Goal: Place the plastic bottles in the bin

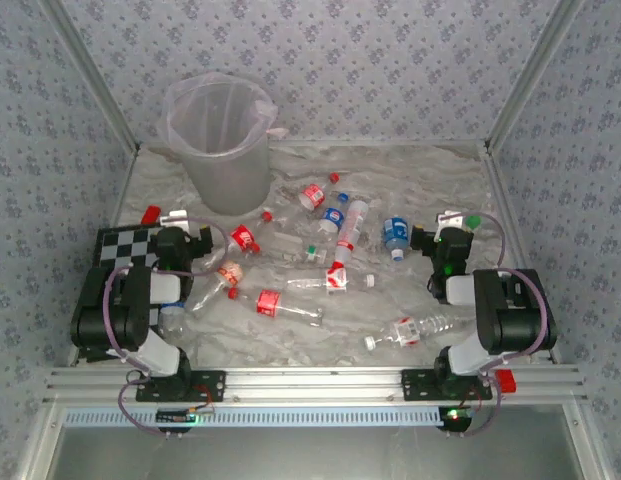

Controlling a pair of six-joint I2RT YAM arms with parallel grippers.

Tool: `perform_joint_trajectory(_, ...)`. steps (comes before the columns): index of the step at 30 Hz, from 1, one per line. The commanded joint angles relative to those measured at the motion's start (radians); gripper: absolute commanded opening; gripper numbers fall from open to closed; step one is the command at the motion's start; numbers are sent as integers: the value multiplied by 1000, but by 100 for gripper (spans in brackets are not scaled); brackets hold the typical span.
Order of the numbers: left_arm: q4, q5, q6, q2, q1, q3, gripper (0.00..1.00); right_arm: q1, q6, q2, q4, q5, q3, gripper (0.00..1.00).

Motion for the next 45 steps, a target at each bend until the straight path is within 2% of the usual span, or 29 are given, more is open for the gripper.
perform_joint_trajectory(1,29,14,-12,-13,5,5,99,-7,-14,0,-2,-10,12,100)
perform_joint_trajectory(26,30,15,-13,-12,5,6,99,-15,-11,0,-8,-27,15,100)
perform_joint_trajectory(34,18,50,-19,-14,18,10,99,-18,-9,0,-19,-30,20,100)
perform_joint_trajectory(36,-46,69,-9,-35,17,37,99,-10,-8,-33,-34,4,24,100)
perform_joint_trajectory(38,-307,54,-10,-124,15,137,99,-7,18,-161,-347,59,131,100)
perform_joint_trajectory(40,-436,30,30,-215,11,208,99,-33,144,-251,-689,77,284,100)
perform_joint_trajectory(43,-606,-61,43,-327,5,293,99,-27,277,-325,-1005,132,409,100)
perform_joint_trajectory(45,-755,-70,-1,-385,5,363,99,-2,376,-358,-1235,203,493,100)
